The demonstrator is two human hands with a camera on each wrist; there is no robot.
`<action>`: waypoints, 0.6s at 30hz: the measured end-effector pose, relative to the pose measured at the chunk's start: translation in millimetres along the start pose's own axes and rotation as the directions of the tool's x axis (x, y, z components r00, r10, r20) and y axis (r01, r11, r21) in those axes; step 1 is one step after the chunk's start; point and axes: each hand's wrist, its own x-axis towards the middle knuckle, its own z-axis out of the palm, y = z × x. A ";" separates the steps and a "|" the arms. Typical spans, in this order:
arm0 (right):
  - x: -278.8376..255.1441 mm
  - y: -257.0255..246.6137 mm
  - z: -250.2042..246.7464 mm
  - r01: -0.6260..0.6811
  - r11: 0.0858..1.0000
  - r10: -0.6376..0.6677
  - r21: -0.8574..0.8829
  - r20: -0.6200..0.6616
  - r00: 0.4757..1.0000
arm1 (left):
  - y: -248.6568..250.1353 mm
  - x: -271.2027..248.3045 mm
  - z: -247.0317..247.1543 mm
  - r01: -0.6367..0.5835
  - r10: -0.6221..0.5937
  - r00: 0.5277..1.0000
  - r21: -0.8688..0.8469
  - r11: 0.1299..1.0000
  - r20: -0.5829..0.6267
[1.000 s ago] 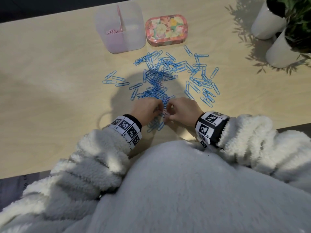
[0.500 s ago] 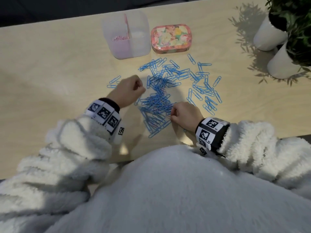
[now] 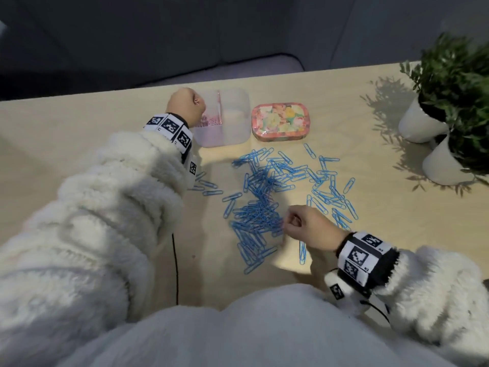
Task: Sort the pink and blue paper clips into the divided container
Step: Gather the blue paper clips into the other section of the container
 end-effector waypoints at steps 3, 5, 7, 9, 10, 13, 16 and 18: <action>7.8 -6.2 -22.2 -0.026 0.982 0.022 0.189 0.021 1.000 | -6.3 14.0 11.6 0.076 -0.073 0.996 -0.072 0.995 0.042; 18.1 -16.3 -34.6 -0.053 0.961 0.046 0.270 0.034 0.998 | -11.3 21.3 16.5 0.152 -0.141 0.987 -0.159 0.976 0.073; 34.3 -33.8 -45.3 -0.034 0.952 0.030 0.304 0.015 0.999 | -15.9 25.3 18.0 0.180 -0.168 0.983 -0.206 0.962 0.073; 57.7 -55.4 -56.1 0.010 0.950 0.005 0.313 -0.048 0.999 | -16.9 20.9 15.2 0.149 -0.144 0.989 -0.244 0.958 0.038; 72.0 -67.5 -60.6 0.028 0.948 -0.001 0.318 -0.083 0.997 | -17.9 16.7 12.7 0.117 -0.117 0.993 -0.277 0.954 0.014; 114.7 -113.0 -69.5 0.063 0.899 -0.005 0.432 -0.135 0.991 | -23.2 -9.0 4.4 0.003 -0.032 0.997 -0.382 0.924 -0.069; 159.8 -159.1 -66.9 0.023 0.800 0.040 0.599 -0.091 0.995 | -35.5 -51.3 4.7 -0.067 0.020 0.994 -0.441 0.895 -0.111; 188.7 -178.1 -61.2 -0.039 0.744 0.096 0.667 -0.048 0.994 | -44.2 -85.3 11.0 -0.066 0.044 0.997 -0.400 0.914 -0.064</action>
